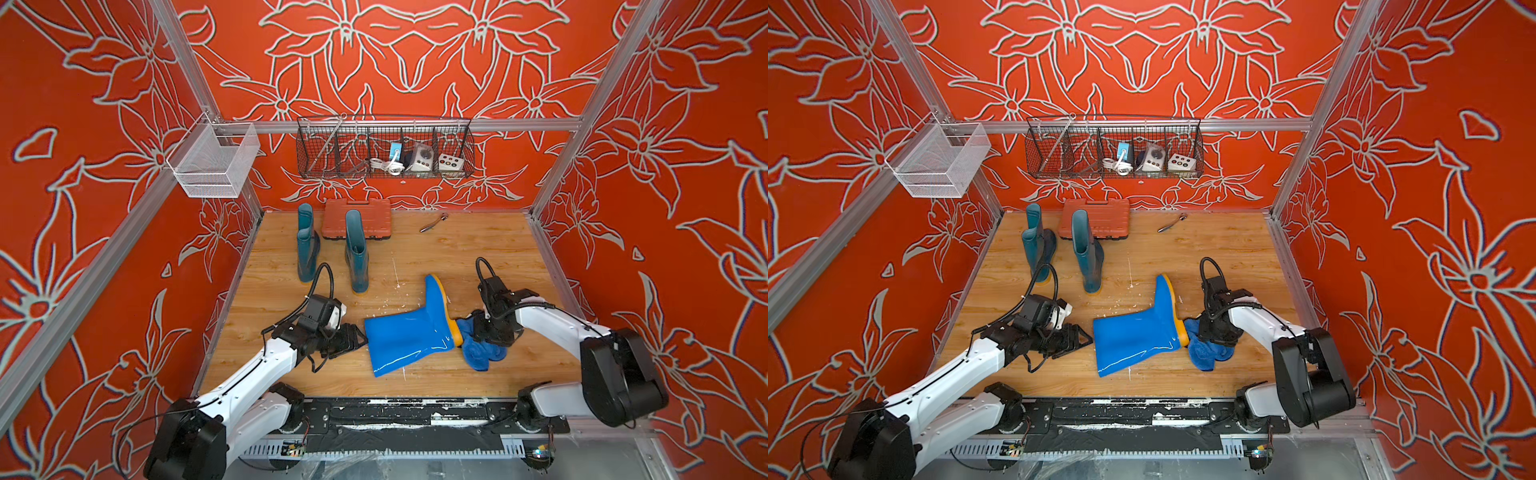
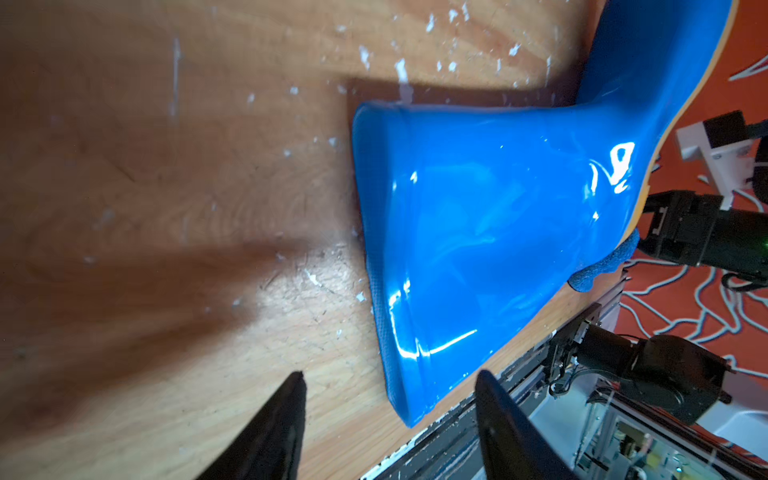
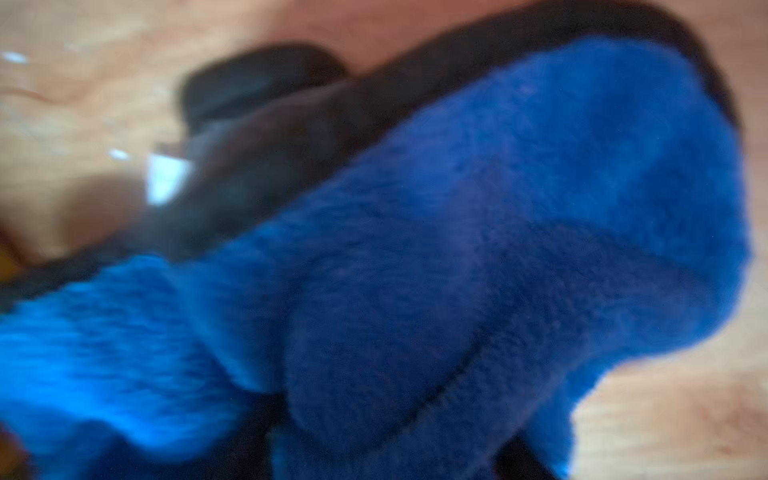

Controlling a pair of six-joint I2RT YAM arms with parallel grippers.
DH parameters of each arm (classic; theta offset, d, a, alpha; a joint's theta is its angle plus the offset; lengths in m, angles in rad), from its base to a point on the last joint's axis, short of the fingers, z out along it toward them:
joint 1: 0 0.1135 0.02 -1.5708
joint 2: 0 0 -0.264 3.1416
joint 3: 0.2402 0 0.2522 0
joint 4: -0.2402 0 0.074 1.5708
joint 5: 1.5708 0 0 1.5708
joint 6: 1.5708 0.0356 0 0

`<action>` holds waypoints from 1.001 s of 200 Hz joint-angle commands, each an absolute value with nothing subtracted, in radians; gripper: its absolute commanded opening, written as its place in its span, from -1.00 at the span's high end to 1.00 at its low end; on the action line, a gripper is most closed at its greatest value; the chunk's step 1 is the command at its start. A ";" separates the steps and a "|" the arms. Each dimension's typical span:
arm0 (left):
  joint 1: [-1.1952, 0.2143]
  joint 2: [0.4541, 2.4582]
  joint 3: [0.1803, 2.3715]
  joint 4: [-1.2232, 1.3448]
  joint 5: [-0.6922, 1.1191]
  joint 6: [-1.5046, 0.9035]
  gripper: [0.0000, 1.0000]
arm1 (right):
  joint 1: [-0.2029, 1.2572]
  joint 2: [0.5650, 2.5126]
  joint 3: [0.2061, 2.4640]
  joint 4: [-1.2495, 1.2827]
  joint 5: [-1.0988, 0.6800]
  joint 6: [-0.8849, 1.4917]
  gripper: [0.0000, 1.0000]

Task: Wipe the rubber boots with a cloth
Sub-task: Pick up the cleaning item at the center of the board, then wipe the dirt off the rubber boot.

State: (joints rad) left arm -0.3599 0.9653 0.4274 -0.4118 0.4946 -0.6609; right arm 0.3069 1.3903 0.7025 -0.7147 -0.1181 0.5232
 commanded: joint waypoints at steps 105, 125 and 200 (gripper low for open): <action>-0.395 1.274 0.344 0.148 0.654 -0.859 0.17 | 0.754 1.264 1.008 -0.710 -0.070 0.526 1.00; -0.402 1.300 0.355 0.149 0.654 -0.859 0.33 | 0.907 1.443 1.055 -0.538 -0.131 0.566 1.00; -0.403 1.341 0.393 0.129 0.613 -0.811 1.00 | 0.798 1.687 1.008 -0.452 -0.235 0.574 1.00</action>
State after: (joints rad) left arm -0.4007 1.3415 0.3439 0.1589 0.6308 -0.8658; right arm 0.9390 1.7908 1.1091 -0.4015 -0.2474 0.5636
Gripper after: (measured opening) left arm 0.048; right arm 0.127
